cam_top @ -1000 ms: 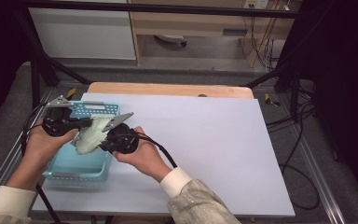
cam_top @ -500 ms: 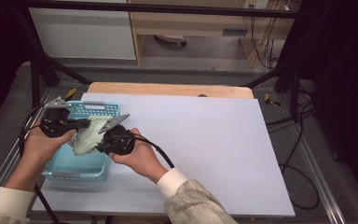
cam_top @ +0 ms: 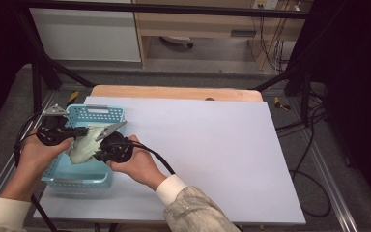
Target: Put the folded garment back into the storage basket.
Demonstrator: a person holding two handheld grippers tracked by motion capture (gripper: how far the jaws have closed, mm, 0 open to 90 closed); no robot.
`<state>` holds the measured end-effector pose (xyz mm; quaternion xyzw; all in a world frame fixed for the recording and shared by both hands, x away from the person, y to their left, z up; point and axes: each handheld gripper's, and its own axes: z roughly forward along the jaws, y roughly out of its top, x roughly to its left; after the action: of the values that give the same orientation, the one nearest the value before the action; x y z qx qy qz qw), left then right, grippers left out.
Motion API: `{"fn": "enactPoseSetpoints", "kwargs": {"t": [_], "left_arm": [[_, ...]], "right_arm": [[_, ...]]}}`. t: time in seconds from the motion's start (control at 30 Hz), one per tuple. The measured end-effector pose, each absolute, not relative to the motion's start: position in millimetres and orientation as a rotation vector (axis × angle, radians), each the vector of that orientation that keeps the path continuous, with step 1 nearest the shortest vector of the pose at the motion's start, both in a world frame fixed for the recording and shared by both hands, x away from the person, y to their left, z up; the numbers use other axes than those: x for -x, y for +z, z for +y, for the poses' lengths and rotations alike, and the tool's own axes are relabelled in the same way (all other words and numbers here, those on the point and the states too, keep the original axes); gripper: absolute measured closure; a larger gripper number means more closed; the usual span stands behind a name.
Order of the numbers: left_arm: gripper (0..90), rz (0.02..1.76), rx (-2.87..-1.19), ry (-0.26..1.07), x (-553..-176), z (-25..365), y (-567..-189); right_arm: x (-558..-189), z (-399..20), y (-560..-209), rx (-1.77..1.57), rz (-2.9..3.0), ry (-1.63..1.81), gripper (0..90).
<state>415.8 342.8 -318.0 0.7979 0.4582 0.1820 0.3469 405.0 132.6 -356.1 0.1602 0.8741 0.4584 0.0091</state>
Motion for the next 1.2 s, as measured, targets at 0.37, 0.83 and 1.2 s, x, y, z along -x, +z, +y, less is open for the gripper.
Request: {"fn": "enactPoseSetpoints", "kwargs": {"t": [0.37, 0.83, 1.2], "left_arm": [[48.1, 1.248, -2.015, 0.553, -417.0, 351.4, -331.6], [21.1, 1.175, -1.923, 0.616, -384.7, 315.8, -325.0], [10.0, 1.095, -1.901, 0.57, -357.2, 275.7, -339.6]], "right_arm": [[-406.3, 130.9, -357.7, -0.548, 2.73, 1.402, 57.9], [-396.3, 36.6, -322.7, -0.71, 2.539, 1.375, 22.2], [-399.6, -2.9, -317.6, -0.817, 2.458, 1.317, 7.4]]}}
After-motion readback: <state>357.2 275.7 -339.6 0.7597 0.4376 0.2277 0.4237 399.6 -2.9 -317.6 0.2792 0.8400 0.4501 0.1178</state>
